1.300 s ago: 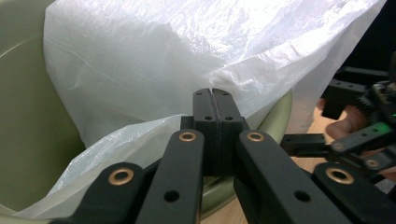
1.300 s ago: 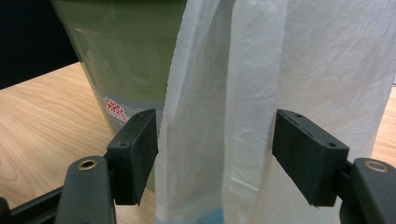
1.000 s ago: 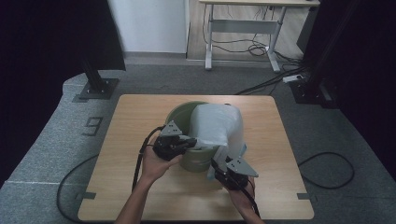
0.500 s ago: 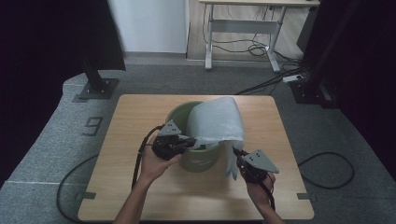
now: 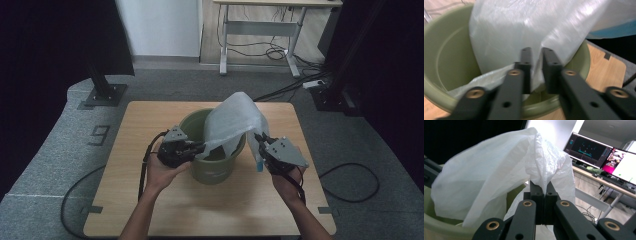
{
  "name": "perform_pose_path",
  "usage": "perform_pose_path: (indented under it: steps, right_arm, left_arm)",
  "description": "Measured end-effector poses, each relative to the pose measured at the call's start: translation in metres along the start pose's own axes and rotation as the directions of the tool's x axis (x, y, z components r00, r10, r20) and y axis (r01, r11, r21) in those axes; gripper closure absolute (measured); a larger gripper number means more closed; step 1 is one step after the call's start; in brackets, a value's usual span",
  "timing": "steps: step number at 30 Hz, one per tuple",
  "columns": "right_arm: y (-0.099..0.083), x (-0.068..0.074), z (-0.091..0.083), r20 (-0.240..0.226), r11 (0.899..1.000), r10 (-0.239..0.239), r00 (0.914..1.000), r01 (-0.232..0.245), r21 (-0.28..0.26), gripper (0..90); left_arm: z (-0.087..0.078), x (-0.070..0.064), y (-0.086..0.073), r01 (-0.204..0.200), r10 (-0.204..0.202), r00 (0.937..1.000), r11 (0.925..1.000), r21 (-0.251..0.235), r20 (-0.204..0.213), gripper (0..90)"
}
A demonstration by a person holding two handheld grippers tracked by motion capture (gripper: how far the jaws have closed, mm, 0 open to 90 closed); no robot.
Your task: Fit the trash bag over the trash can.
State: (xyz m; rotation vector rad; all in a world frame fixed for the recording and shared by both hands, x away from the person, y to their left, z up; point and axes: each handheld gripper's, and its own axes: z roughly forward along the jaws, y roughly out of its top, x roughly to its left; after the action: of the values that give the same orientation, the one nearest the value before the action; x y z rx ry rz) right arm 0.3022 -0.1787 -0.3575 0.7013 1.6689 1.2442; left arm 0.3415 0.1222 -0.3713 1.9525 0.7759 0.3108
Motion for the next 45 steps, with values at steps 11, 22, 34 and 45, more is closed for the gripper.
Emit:
perform_pose_path:
  steps: [11,22,34,45]
  right_arm:
    - [0.006,0.013,0.003,-0.051,0.999,-0.039,0.9979,0.039,-0.001,88.3]
    - [0.002,0.015,0.003,-0.073,1.000,-0.010,0.9973,0.010,0.001,88.3]
    - [-0.008,0.016,-0.004,-0.150,0.998,0.068,0.9863,-0.070,-0.009,87.8]
    - [-0.018,0.030,-0.006,-0.242,0.991,0.133,0.9610,-0.136,0.006,69.9]
  left_arm:
    - [0.000,-0.033,0.018,-0.099,0.100,0.9947,0.9947,-0.027,0.023,43.7]
    - [0.023,-0.034,0.018,-0.067,0.068,0.9976,0.9977,0.006,-0.015,62.9]
    - [0.015,-0.020,0.015,-0.041,0.041,0.9991,0.9987,0.030,-0.010,90.0]
    - [0.004,-0.001,0.005,-0.001,0.005,0.9963,0.9991,0.043,-0.086,90.0]
